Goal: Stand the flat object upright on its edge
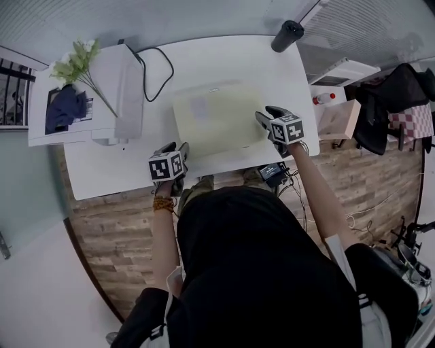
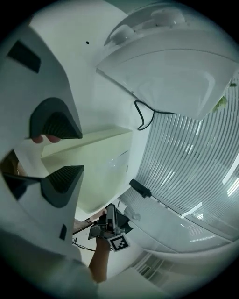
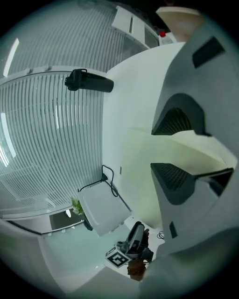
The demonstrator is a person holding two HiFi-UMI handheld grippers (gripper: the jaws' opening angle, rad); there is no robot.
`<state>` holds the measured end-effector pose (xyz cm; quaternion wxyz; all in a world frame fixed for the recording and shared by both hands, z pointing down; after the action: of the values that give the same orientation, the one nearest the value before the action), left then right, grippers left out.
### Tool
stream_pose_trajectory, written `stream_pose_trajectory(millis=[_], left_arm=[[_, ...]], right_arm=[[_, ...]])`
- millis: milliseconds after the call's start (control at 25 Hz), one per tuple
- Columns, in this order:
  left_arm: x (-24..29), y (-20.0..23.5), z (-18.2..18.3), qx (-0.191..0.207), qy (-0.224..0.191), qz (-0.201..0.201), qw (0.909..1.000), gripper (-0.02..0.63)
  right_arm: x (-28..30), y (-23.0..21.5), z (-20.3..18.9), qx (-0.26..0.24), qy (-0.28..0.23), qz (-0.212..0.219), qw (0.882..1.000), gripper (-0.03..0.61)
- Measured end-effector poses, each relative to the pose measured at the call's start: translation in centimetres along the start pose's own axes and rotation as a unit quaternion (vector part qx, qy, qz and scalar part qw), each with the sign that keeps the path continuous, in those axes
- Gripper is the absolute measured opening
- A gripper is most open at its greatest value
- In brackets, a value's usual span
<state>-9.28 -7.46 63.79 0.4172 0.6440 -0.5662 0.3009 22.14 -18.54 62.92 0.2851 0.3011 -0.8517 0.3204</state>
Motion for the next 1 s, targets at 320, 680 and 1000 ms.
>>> stream_pose_trajectory(millis=[320, 680, 1000], left_arm=[[1.6, -1.2, -1.1, 0.002, 0.011, -0.024, 0.9997, 0.165], [2.0, -1.0, -1.0, -0.016, 0.033, -0.022, 0.9991, 0.129], [2.2, -0.9, -1.1, -0.002, 0.052, -0.046, 0.9976, 0.120]], right_arm=[[1.6, -1.4, -2.2, 0.071, 0.030, 0.034, 0.996, 0.166], [1.6, -1.0, -2.2, 0.083, 0.022, 0.032, 0.996, 0.121], [0.8, -0.6, -2.0, 0.073, 0.002, 0.017, 0.997, 0.110]])
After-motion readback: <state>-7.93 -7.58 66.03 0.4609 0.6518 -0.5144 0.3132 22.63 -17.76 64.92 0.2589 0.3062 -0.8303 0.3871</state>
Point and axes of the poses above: the fingertips, and each gripper's own axes: x forward along the fingers, y to its left, z out of its top, the point moved 3 cm from there along -x, backward along the fingers, and after that the axes turned 13 degrees about z, right-handed, at the moved point
